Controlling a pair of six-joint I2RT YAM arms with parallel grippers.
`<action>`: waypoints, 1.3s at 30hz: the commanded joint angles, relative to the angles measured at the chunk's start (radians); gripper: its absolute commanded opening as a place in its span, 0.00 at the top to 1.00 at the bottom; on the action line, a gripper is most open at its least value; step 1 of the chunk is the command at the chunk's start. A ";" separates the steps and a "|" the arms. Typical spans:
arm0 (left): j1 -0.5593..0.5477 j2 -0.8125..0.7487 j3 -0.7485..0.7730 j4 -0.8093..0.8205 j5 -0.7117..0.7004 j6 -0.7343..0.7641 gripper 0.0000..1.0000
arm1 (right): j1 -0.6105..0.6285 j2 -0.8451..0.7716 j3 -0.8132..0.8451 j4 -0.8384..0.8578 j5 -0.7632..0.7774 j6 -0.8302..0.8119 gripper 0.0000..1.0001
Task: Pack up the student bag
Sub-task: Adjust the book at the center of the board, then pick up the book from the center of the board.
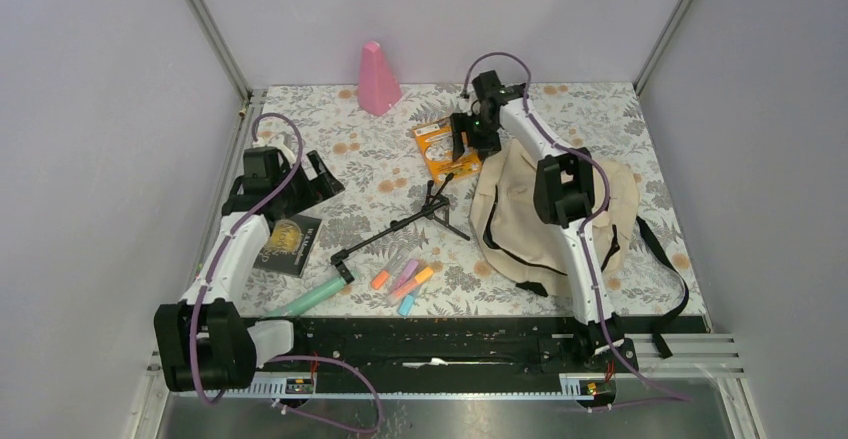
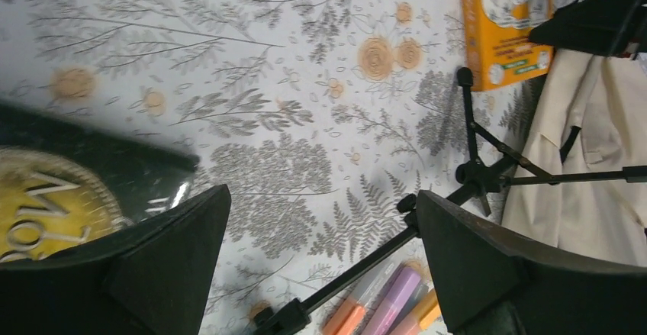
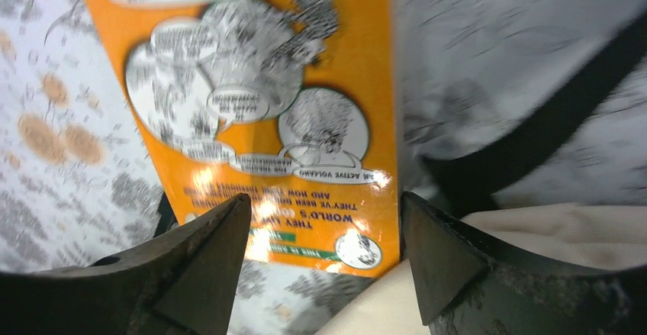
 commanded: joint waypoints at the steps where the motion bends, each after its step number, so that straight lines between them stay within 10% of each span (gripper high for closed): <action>1: -0.088 0.045 0.064 0.112 0.006 -0.065 0.05 | 0.084 -0.079 -0.034 -0.098 -0.087 0.013 0.23; 8: -0.214 0.256 0.186 0.228 0.004 -0.125 0.06 | 0.132 -0.109 -0.117 -0.020 -0.042 0.193 0.31; 20: -0.293 0.668 0.448 0.341 0.096 -0.168 0.11 | 0.080 -0.411 -0.739 0.567 0.017 0.569 0.22; 39: -0.368 0.954 0.645 0.245 0.120 -0.158 0.24 | 0.113 -0.298 -0.624 0.706 -0.155 0.717 0.27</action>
